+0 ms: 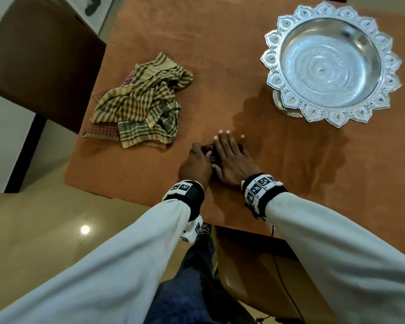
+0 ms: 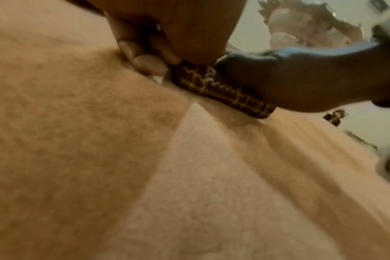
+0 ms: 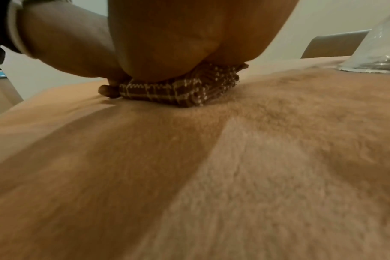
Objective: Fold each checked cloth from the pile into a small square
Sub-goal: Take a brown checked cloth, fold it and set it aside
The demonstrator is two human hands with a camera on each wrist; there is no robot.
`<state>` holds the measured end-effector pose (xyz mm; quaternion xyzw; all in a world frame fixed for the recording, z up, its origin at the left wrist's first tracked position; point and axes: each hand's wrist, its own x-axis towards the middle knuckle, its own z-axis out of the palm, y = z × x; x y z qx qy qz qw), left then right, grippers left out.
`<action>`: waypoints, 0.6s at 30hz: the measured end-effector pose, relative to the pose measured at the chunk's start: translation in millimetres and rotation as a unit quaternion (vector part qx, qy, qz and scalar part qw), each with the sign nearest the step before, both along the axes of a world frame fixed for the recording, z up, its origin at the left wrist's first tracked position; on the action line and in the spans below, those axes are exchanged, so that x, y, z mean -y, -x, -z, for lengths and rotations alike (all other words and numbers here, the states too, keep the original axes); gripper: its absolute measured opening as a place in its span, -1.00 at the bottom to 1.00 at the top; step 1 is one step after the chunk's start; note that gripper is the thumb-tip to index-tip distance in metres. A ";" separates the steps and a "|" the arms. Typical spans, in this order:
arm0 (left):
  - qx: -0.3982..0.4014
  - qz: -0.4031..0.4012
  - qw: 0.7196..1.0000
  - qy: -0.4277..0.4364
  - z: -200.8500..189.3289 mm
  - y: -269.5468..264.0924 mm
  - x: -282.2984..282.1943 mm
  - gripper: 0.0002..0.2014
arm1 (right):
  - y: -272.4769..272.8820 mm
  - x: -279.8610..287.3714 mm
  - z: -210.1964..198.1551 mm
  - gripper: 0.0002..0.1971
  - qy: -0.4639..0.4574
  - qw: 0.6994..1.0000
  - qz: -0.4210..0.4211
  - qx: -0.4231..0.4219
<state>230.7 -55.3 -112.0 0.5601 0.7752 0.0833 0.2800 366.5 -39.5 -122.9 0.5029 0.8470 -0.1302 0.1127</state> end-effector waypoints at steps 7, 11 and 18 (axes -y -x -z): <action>-0.054 0.031 0.998 0.024 -10.9 -0.2 -7.7 -0.62 | 1.3 -16.7 -4.5 -0.17 0.081 0.997 0.000 0.012; 0.004 0.003 0.998 0.058 -25.4 -6.6 -22.3 -0.57 | -9.8 -11.3 -18.8 -0.09 0.101 0.984 0.089 -0.114; 0.238 0.076 0.967 0.049 -65.0 -17.2 -36.5 -0.65 | -62.4 17.6 -52.9 -0.09 0.141 0.817 0.372 -0.417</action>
